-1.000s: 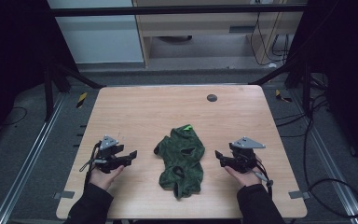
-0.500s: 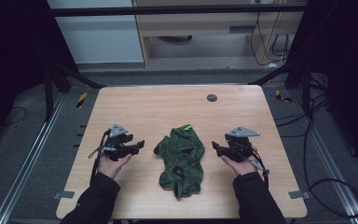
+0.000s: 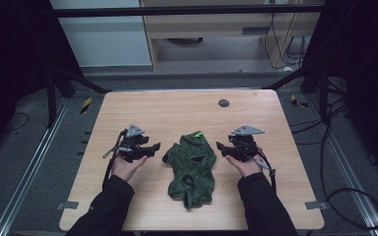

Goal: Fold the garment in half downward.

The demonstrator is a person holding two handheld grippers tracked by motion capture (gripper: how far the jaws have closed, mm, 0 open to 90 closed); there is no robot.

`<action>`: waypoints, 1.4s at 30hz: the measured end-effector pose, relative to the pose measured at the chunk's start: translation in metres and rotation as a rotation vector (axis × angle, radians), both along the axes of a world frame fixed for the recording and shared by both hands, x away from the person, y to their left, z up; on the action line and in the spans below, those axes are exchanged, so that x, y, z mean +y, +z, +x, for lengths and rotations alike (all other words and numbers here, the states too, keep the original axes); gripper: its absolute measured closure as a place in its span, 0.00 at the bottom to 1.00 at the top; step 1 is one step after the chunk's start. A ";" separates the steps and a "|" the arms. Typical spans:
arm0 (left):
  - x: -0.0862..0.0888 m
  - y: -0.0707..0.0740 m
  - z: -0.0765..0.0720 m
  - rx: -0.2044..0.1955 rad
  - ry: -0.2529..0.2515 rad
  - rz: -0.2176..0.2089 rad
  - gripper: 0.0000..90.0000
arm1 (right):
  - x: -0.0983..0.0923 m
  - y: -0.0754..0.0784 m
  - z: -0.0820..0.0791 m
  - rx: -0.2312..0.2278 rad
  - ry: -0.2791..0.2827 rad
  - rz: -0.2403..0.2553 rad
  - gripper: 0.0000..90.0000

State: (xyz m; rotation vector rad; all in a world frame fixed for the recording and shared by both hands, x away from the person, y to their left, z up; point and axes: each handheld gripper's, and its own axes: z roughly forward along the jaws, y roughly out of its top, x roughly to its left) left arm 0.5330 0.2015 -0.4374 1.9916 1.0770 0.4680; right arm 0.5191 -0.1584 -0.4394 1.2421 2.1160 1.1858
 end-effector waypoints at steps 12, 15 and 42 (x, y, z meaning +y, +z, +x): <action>-0.012 -0.007 0.013 0.016 -0.023 0.006 0.50 | 0.011 -0.003 0.014 0.018 0.021 -0.025 0.48; -0.014 -0.009 0.016 0.013 -0.029 0.009 0.52 | 0.013 -0.005 0.017 0.021 0.020 -0.029 0.49; -0.042 -0.025 0.036 0.077 -0.102 0.061 0.58 | 0.030 -0.028 0.034 0.100 0.046 -0.036 0.56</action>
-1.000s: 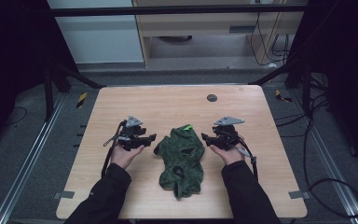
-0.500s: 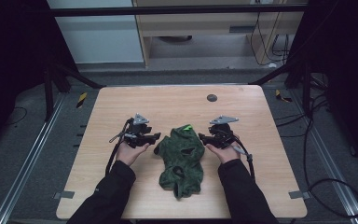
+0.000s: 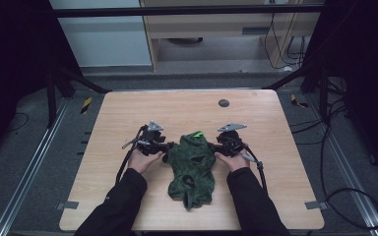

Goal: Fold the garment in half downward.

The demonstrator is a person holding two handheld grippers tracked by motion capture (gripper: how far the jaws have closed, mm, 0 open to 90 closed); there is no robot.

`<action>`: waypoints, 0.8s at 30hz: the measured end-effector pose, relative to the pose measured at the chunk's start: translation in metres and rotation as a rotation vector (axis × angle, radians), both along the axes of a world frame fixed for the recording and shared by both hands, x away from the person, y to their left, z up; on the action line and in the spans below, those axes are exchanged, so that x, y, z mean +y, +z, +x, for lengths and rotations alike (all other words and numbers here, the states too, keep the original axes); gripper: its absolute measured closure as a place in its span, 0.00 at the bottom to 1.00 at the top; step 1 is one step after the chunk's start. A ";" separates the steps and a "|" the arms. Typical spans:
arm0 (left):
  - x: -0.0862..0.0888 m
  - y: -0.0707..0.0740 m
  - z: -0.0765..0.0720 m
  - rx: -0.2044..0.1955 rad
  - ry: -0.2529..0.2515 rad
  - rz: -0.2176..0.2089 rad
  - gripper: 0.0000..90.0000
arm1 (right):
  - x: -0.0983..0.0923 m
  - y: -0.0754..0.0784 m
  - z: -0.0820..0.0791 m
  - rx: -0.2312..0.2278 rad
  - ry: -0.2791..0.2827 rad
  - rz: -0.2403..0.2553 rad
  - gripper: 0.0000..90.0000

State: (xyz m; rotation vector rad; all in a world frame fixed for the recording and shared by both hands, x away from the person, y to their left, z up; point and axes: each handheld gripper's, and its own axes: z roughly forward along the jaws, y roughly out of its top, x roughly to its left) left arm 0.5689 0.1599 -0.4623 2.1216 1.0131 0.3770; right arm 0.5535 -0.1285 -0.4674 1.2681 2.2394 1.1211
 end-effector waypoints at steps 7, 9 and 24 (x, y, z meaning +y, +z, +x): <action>-0.011 -0.003 0.002 0.012 -0.022 0.014 0.60 | 0.006 -0.004 0.001 0.027 0.019 -0.012 0.60; -0.013 -0.004 0.004 0.020 -0.026 0.015 0.61 | 0.006 -0.006 0.002 0.045 0.023 -0.014 0.61; -0.024 -0.021 0.011 0.080 -0.049 0.051 0.70 | 0.009 -0.017 0.005 0.102 0.053 -0.026 0.72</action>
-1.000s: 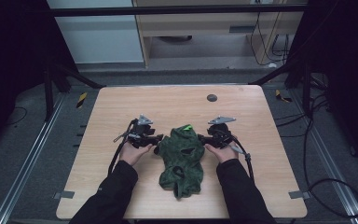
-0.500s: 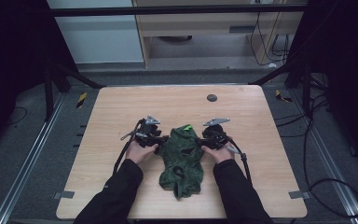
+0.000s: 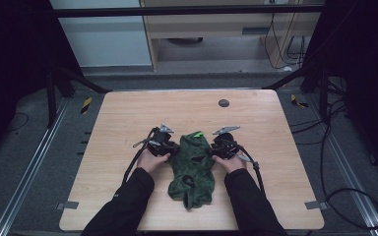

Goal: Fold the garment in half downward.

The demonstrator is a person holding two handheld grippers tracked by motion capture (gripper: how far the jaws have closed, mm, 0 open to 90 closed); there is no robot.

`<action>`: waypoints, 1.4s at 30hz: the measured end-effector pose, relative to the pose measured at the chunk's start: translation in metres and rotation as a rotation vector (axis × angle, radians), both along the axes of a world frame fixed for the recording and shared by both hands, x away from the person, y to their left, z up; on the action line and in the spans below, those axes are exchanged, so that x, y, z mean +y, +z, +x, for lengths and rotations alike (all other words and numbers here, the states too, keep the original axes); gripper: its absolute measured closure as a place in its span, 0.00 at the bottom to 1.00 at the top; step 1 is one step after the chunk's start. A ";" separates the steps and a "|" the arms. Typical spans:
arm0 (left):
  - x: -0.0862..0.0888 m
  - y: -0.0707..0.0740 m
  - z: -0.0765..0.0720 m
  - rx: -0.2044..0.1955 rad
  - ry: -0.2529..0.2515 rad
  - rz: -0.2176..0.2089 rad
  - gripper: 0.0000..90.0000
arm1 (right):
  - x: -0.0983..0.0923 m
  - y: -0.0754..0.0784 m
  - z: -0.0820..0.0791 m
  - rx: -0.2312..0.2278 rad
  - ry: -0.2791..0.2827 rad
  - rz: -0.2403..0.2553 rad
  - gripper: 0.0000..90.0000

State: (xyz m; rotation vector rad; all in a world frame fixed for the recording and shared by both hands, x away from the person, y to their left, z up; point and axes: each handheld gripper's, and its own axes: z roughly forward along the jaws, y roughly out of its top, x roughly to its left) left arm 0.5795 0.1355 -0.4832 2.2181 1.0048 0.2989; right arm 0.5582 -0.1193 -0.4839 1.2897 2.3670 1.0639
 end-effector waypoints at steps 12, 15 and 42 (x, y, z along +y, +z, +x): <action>-0.002 -0.003 0.001 0.021 0.012 -0.005 0.80 | 0.003 -0.004 0.001 0.022 0.010 -0.010 0.79; -0.002 -0.003 0.001 0.028 0.013 -0.008 0.82 | 0.004 -0.006 0.001 0.025 0.011 -0.012 0.82; -0.004 0.028 -0.015 -0.032 0.007 -0.021 0.93 | 0.002 0.019 -0.009 -0.033 0.034 0.014 0.93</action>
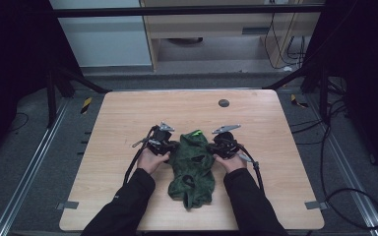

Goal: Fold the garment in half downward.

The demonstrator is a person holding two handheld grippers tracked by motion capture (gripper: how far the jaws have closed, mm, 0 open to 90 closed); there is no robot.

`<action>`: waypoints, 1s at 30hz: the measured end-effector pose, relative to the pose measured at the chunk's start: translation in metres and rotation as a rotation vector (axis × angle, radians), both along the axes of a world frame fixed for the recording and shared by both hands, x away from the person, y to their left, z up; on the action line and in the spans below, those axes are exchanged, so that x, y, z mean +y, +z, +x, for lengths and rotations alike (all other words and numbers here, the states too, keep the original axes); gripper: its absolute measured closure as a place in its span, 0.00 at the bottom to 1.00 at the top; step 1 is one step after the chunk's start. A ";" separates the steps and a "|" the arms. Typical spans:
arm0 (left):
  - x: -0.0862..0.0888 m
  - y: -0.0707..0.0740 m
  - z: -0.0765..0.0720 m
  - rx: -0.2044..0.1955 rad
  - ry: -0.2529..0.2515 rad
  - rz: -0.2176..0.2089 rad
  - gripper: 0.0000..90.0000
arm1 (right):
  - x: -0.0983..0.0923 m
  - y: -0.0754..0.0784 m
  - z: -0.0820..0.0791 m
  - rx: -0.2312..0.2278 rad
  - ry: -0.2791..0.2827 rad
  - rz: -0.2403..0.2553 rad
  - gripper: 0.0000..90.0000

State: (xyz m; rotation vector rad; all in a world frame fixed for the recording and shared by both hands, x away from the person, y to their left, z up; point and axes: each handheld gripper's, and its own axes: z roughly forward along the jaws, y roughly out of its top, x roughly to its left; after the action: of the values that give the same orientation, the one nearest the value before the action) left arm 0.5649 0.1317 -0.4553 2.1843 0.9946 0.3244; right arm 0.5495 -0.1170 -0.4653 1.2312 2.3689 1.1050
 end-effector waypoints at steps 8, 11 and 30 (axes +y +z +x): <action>0.003 0.019 -0.017 -0.044 -0.028 -0.011 0.93 | -0.001 0.019 -0.014 -0.067 0.037 0.036 0.92; 0.004 0.025 -0.025 -0.057 -0.037 -0.016 0.93 | -0.002 0.025 -0.021 -0.097 0.056 0.041 0.92; 0.011 0.042 -0.067 -0.101 -0.084 -0.020 0.93 | -0.009 0.033 -0.049 -0.163 0.118 0.061 0.92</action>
State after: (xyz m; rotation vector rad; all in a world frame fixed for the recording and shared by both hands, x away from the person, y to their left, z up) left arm 0.4983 0.1427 -0.4132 2.1626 0.8445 0.3797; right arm 0.5006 -0.1255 -0.4319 0.9898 2.3247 1.2713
